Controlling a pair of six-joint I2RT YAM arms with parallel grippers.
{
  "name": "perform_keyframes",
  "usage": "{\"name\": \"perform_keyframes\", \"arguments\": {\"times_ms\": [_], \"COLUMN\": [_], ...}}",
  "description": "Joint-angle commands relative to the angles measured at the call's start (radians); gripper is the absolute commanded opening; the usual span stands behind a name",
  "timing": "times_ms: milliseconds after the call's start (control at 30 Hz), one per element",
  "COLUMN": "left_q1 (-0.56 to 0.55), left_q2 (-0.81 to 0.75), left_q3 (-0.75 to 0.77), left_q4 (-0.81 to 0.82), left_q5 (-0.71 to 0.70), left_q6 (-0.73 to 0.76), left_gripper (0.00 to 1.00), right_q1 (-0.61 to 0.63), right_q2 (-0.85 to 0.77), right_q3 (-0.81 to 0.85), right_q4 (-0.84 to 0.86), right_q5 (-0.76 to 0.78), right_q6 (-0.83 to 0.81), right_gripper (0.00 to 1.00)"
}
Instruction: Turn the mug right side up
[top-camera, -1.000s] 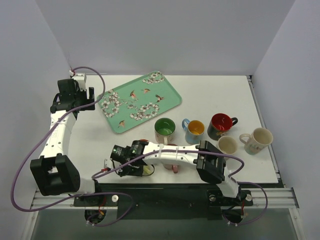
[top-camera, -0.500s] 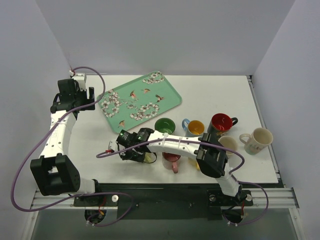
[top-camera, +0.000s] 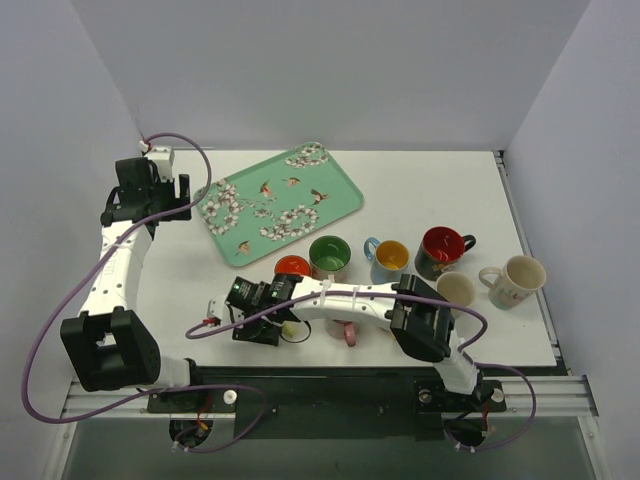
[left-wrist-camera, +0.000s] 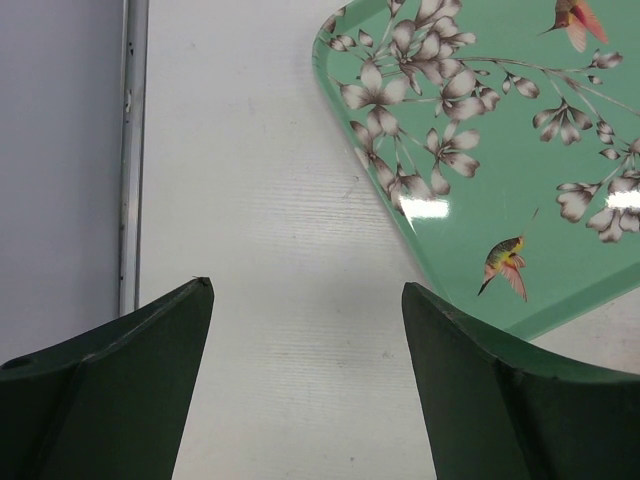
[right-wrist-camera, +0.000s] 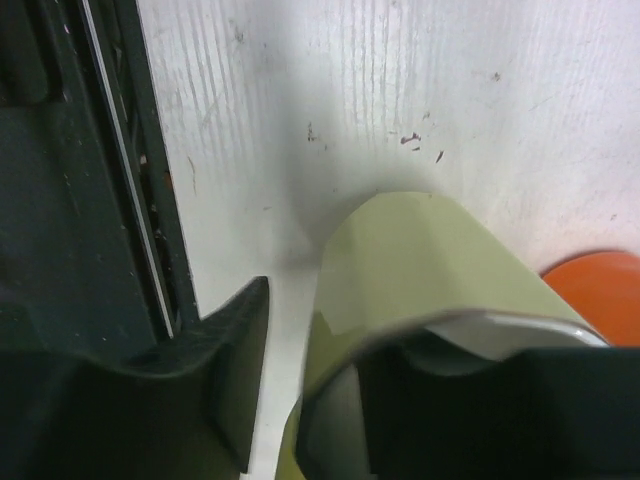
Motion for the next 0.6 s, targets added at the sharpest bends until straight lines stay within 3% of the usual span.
{"name": "perform_keyframes", "arguments": {"times_ms": [0,200,300,367,567], "left_q1": [0.003,0.001,0.003,0.003,0.001], "left_q2": [-0.015,-0.006,-0.008,-0.005,-0.005], "left_q3": [0.010,0.005,0.007,0.007,-0.010], "left_q4": [0.037,0.036,0.033,0.033,0.040], "left_q5": [0.025,0.034,0.042,0.045,0.063], "left_q6": [0.001,0.003,0.001,0.001,-0.014], "left_gripper": [0.87,0.87,0.87,0.87,0.87], "right_q1": [-0.010,-0.003,0.004,0.001,-0.032], "right_q2": [-0.013,-0.087,-0.176,-0.229,-0.401], "right_q3": [-0.029,-0.013,-0.014,-0.019,-0.081], "right_q4": [-0.028,-0.051,-0.049,-0.051,-0.052], "right_q5": [-0.027,0.050,0.071,0.088,0.117], "right_q6": [0.038,0.067,0.078,0.082,0.107], "right_gripper": [0.41,0.57,0.82,0.92,0.94]}}
